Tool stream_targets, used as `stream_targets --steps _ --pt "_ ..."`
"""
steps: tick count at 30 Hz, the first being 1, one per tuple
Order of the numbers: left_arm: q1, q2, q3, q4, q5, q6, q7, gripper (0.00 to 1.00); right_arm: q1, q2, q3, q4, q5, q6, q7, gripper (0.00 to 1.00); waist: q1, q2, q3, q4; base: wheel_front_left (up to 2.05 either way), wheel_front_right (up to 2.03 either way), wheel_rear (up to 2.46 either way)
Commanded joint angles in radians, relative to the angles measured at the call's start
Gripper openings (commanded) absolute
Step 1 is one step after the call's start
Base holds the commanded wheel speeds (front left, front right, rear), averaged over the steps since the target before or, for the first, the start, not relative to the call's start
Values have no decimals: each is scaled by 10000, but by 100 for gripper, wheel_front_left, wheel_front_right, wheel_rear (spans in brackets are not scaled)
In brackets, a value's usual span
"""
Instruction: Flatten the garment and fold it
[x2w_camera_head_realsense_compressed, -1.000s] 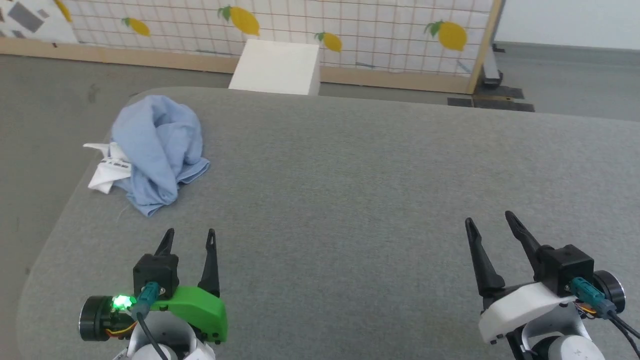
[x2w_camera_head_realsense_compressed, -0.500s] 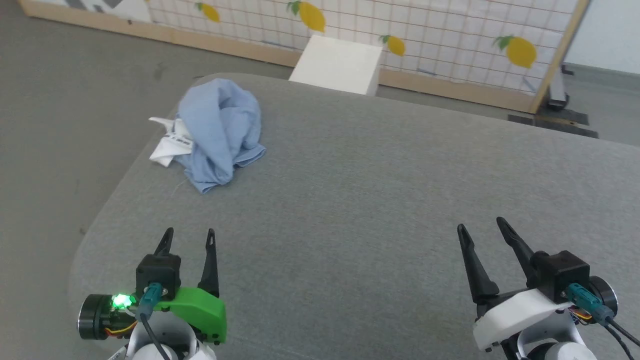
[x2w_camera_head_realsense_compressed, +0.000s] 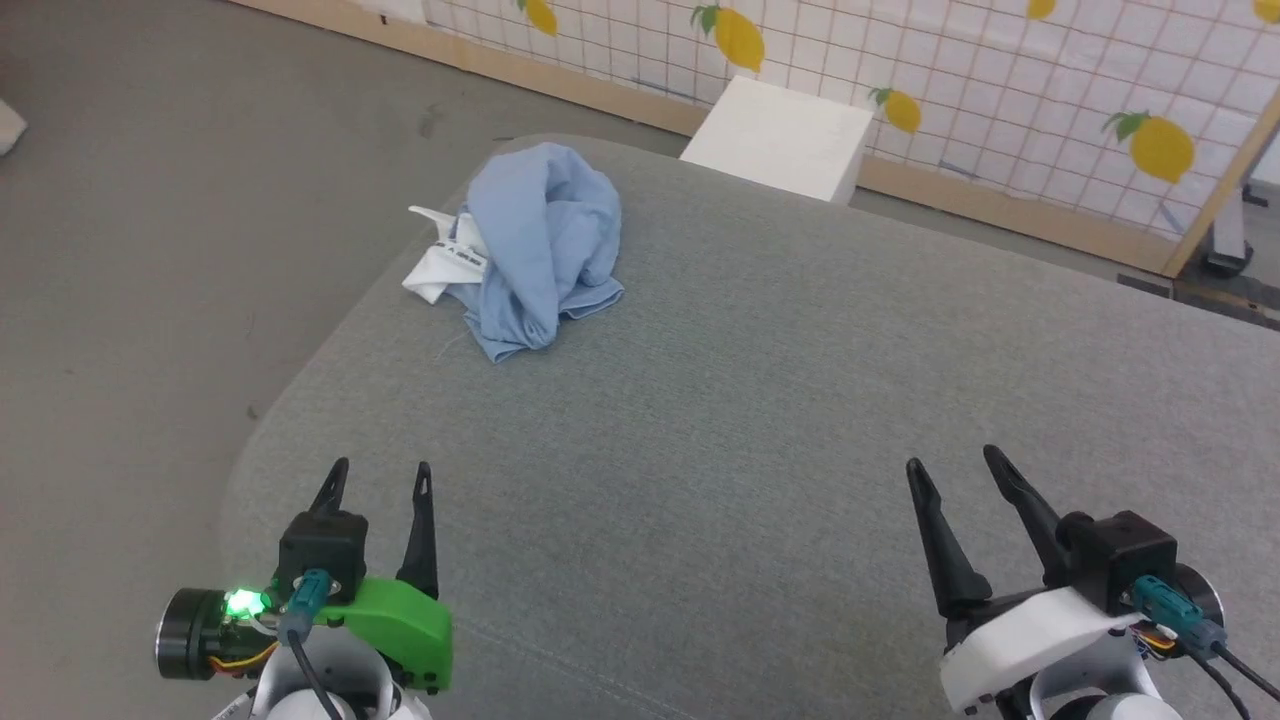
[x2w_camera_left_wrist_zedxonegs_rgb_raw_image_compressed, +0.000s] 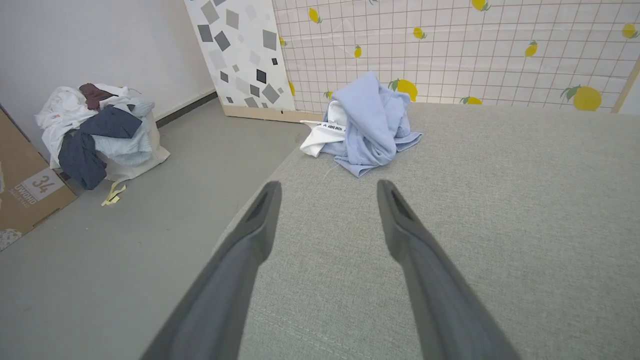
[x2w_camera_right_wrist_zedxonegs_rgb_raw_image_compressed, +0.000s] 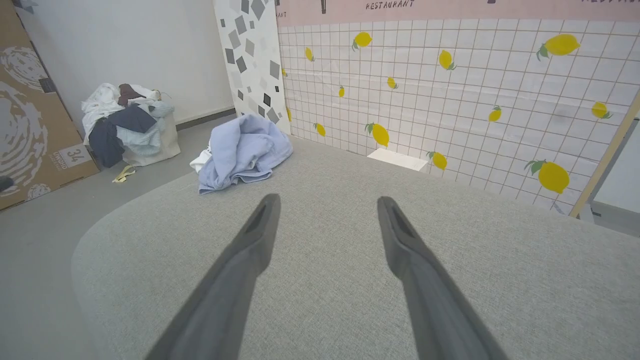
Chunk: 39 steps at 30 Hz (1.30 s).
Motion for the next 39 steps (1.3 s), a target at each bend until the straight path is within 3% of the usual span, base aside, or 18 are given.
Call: stream_targets --steps 1,21,29,34,39 --pt "-158 73 -35 20 19 69 -29 100 164 16 22 -37 63 -17 -57 100 0 0 -71 98 0 0 0" --pt "-256 203 0 -263 -271 183 67 100 29 15 8 -301 -163 -17 61 100 0 0 489 -251 0 0 0" --pt "-1931 964 189 -306 -911 -857 813 100 -240 -330 -27 -977 -493 -17 325 100 0 0 1904 -963 0 0 0" --pt "-3670 1774 276 217 -1368 -1553 1728 100 -435 -557 -147 -1406 -660 -17 391 100 0 0 2952 -1566 0 0 0" --pt "-5544 2843 188 993 -2228 -1886 2887 100 -650 -712 -265 -1712 -810 -17 328 100 0 0 3923 -2184 0 0 0"
